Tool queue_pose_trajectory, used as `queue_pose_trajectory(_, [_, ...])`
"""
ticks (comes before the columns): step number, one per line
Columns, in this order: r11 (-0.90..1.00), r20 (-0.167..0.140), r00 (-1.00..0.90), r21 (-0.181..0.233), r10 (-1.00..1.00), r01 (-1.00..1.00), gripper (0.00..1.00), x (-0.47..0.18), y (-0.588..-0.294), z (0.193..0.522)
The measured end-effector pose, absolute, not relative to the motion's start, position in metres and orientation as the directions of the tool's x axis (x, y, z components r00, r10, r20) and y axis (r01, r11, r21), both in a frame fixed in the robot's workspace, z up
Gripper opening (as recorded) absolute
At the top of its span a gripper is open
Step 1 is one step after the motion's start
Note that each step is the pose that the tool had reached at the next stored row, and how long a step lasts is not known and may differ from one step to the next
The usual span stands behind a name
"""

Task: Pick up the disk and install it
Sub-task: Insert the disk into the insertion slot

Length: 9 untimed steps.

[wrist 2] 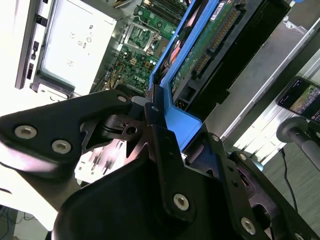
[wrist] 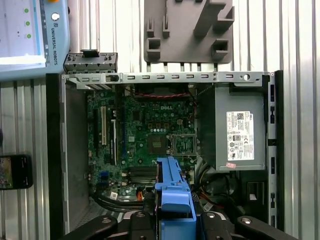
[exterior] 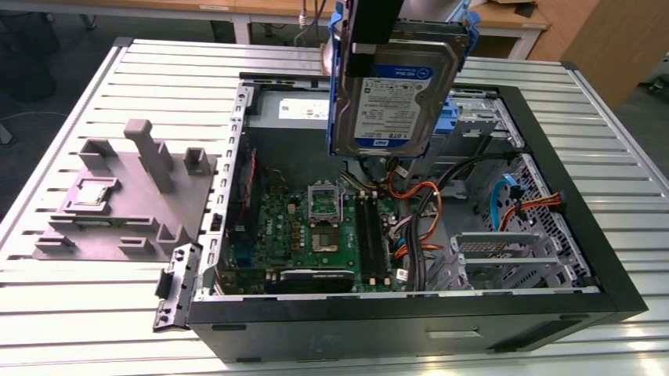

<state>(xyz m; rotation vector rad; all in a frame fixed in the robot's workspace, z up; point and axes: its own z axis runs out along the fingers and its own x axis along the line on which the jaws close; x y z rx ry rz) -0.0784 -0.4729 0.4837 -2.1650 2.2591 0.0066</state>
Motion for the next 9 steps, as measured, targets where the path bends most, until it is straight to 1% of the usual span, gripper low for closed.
queue_pose_trajectory(9, [0.042,-0.012,-0.042,-0.006,-0.999,-0.999,0.37,-0.0773,-0.4729,0.4837])
